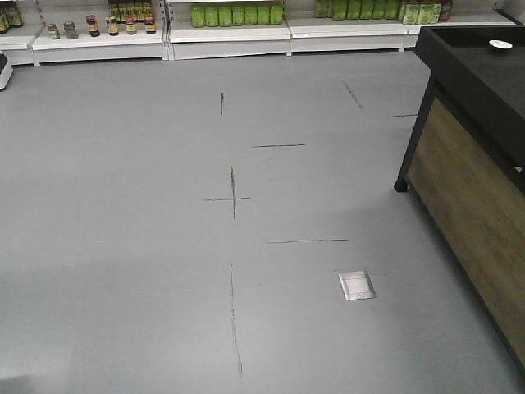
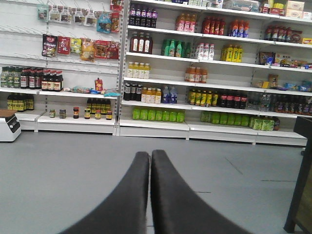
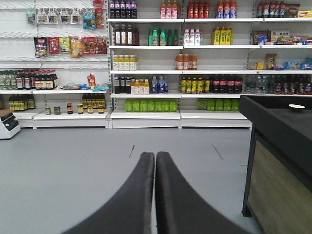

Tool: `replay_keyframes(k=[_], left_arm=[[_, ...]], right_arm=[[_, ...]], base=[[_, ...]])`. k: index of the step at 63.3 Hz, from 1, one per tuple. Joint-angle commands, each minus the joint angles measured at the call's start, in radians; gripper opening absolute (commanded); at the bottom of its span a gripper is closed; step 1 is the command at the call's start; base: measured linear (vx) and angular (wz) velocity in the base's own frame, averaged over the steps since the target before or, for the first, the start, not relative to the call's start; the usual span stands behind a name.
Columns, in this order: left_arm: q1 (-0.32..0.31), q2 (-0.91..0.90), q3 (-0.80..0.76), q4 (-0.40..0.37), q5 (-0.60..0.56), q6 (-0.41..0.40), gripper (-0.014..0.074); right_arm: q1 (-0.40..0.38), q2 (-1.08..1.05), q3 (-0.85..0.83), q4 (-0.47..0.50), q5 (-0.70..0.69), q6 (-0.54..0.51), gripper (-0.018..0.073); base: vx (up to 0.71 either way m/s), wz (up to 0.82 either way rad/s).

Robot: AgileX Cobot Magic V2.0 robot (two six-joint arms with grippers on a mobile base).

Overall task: Pick three apples into basket with both arms
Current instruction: 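Drive the base forward across the floor toward the fruit tables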

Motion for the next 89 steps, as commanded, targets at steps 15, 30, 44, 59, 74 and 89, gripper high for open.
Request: replay_keyframes(k=[15, 30, 44, 59, 74, 89], left_arm=[[-0.001, -0.014, 0.022, -0.009, -0.074, -0.006, -0.0006], [-0.001, -0.014, 0.022, -0.009, -0.074, -0.006, -0.0006], [-0.001, -0.014, 0.022, -0.009, -0.074, -0.006, -0.0006], [-0.001, -0.014, 0.022, -0.009, -0.074, -0.006, -0.0006], [-0.001, -0.014, 0.022, -0.009, -0.074, -0.006, -0.0006], [-0.001, -0.014, 0.022, -0.009, -0.074, -0.006, -0.0006]], right_arm=[[-0.004, -0.011, 0.014, -0.009, -0.073, -0.005, -0.0009], [-0.004, -0.011, 0.014, -0.009, -0.073, -0.005, -0.0009], [-0.004, -0.011, 0.014, -0.009, -0.073, -0.005, -0.0009], [-0.004, -0.011, 0.014, -0.009, -0.073, -0.005, -0.0009], [-0.004, -0.011, 0.014, -0.009, -0.073, -0.005, -0.0009], [-0.004, -0.011, 0.014, -0.009, -0.073, -0.005, -0.0009]], base=[[0.16, -0.02], [0.16, 0.01], [0.16, 0.01], [0.16, 0.01], [0.16, -0.01], [0.15, -0.13]])
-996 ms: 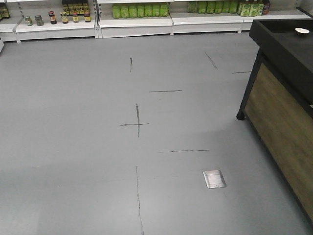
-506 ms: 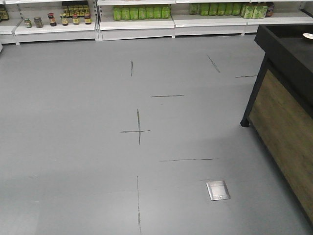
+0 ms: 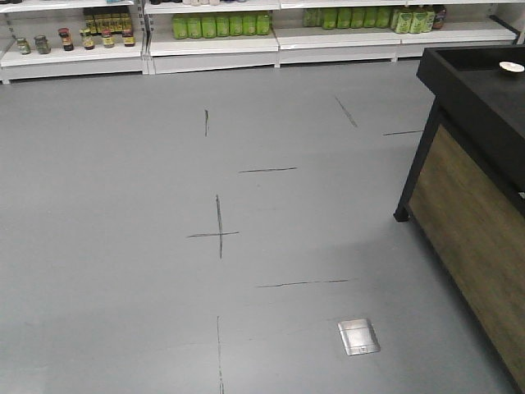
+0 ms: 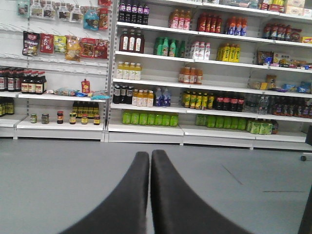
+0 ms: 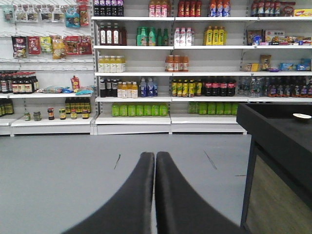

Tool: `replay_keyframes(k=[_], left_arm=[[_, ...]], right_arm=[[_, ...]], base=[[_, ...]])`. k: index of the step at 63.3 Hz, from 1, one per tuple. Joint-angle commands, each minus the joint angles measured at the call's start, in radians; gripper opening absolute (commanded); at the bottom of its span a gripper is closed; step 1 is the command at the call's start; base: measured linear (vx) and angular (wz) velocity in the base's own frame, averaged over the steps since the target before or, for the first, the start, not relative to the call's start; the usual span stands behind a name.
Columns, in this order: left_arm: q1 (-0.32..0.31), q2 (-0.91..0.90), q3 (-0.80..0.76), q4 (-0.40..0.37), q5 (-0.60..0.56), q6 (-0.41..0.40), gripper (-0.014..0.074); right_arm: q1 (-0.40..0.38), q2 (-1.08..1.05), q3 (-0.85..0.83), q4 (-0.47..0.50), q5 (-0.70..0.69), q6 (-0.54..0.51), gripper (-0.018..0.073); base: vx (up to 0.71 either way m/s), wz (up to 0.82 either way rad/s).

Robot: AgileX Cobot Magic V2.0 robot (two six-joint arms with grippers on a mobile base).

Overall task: Pick three apples into basket with both arms
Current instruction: 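Drive the base forward across the floor toward the fruit tables, then turn the base and approach the table holding the light-blue basket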

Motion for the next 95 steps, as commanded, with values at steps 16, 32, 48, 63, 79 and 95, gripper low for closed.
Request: replay_keyframes(k=[16, 32, 48, 63, 79, 95], left_arm=[[-0.001, -0.014, 0.022, -0.009, -0.074, -0.006, -0.0006], [-0.001, -0.014, 0.022, -0.009, -0.074, -0.006, -0.0006], [-0.001, -0.014, 0.022, -0.009, -0.074, -0.006, -0.0006], [-0.001, -0.014, 0.022, -0.009, -0.074, -0.006, -0.0006], [-0.001, -0.014, 0.022, -0.009, -0.074, -0.006, -0.0006], [-0.001, -0.014, 0.022, -0.009, -0.074, -0.006, -0.0006]], right_arm=[[-0.004, -0.011, 0.014, -0.009, -0.073, -0.005, -0.0009], [-0.004, -0.011, 0.014, -0.009, -0.073, -0.005, -0.0009], [-0.004, -0.011, 0.014, -0.009, -0.073, -0.005, -0.0009], [-0.004, -0.011, 0.014, -0.009, -0.073, -0.005, -0.0009], [-0.004, -0.011, 0.014, -0.009, -0.073, -0.005, -0.0009], [-0.004, -0.011, 0.014, -0.009, -0.073, -0.005, -0.0009]], base=[[0.15, -0.25], [0.14, -0.38], [0.14, -0.50], [0.15, -0.57], [0.15, -0.60], [0.15, -0.59]])
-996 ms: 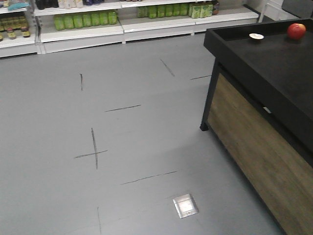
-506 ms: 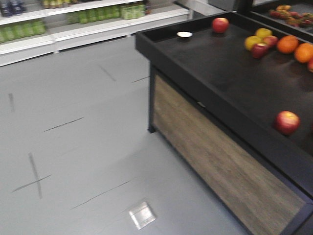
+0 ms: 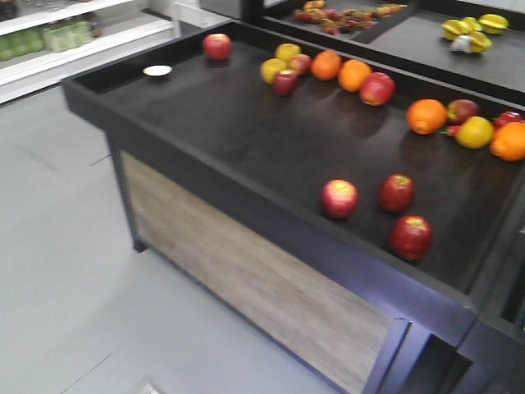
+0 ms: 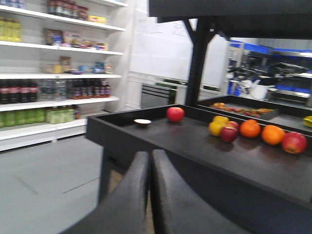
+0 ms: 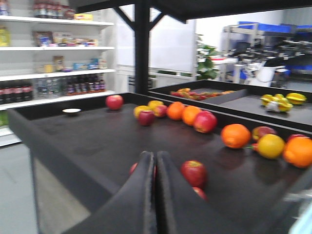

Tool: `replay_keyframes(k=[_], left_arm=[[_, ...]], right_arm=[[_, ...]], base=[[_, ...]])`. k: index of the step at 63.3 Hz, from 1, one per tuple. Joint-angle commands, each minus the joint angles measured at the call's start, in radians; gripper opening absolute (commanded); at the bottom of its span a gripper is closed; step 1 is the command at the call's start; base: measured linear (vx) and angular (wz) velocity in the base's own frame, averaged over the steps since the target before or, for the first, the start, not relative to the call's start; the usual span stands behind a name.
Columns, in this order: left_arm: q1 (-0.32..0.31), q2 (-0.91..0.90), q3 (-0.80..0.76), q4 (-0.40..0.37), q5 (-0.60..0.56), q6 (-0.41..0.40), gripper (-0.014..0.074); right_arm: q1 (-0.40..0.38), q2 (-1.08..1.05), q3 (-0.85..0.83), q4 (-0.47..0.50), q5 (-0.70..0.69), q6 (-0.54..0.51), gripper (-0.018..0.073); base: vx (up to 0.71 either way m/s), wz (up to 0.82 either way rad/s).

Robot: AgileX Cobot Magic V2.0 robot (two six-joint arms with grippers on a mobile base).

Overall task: Pick three apples into basket with both arms
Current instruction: 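Turn the base and approach the table holding the light-blue basket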

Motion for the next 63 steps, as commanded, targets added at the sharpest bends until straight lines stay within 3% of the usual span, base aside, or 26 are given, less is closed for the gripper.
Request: replay_keyframes(k=[1, 63], left_arm=[[-0.001, -0.014, 0.022, -0.009, -0.074, -0.006, -0.0006], [-0.001, -0.014, 0.022, -0.009, -0.074, -0.006, -0.0006]], right_arm=[[-0.004, -0.011, 0.014, -0.009, -0.073, -0.005, -0.0009], [-0.004, -0.011, 0.014, -0.009, -0.073, -0.005, -0.0009]], base=[[0.15, -0.59], [0.12, -0.48]])
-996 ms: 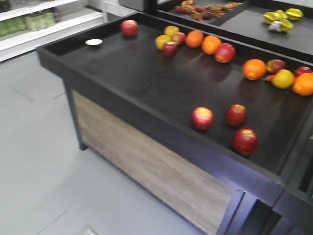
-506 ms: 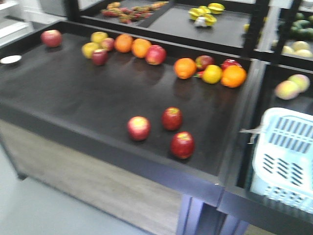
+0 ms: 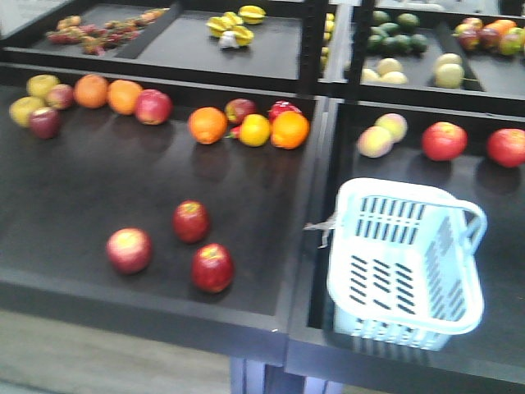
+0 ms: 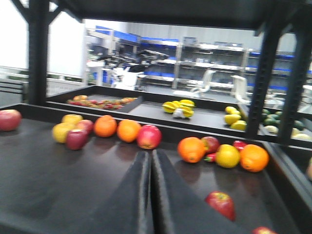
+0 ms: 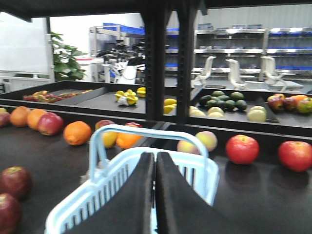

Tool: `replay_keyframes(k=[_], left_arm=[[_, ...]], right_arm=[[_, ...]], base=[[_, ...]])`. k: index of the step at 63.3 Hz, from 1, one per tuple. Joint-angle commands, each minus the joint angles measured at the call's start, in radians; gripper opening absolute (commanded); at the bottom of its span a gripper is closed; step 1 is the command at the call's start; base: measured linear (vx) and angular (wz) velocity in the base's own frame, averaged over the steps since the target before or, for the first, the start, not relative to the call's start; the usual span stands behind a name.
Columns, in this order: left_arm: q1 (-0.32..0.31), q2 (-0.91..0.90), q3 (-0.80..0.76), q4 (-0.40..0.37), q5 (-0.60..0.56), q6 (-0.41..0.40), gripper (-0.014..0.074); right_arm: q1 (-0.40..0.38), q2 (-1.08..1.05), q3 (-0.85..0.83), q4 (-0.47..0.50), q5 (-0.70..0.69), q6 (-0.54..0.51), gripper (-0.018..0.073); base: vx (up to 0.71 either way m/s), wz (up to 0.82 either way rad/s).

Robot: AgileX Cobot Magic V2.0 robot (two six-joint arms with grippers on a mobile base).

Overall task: Pick three apples into basket with both arms
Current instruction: 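Turn the base and approach the table holding the light-blue basket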

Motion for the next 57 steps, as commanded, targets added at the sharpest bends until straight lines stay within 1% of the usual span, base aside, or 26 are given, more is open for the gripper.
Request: replay_keyframes(k=[1, 32, 57], left_arm=[[-0.001, -0.014, 0.022, -0.009, -0.074, -0.006, -0.0006], [-0.001, -0.014, 0.022, -0.009, -0.074, -0.006, -0.0006], [-0.001, -0.014, 0.022, -0.009, -0.074, -0.006, -0.0006]], right_arm=[[-0.004, -0.011, 0.014, -0.009, -0.073, -0.005, -0.0009], [-0.004, -0.011, 0.014, -0.009, -0.073, -0.005, -0.0009], [-0.004, -0.011, 0.014, -0.009, -0.073, -0.005, -0.0009]], base=[[0.10, -0.37], [0.09, -0.33], [0.07, -0.15]])
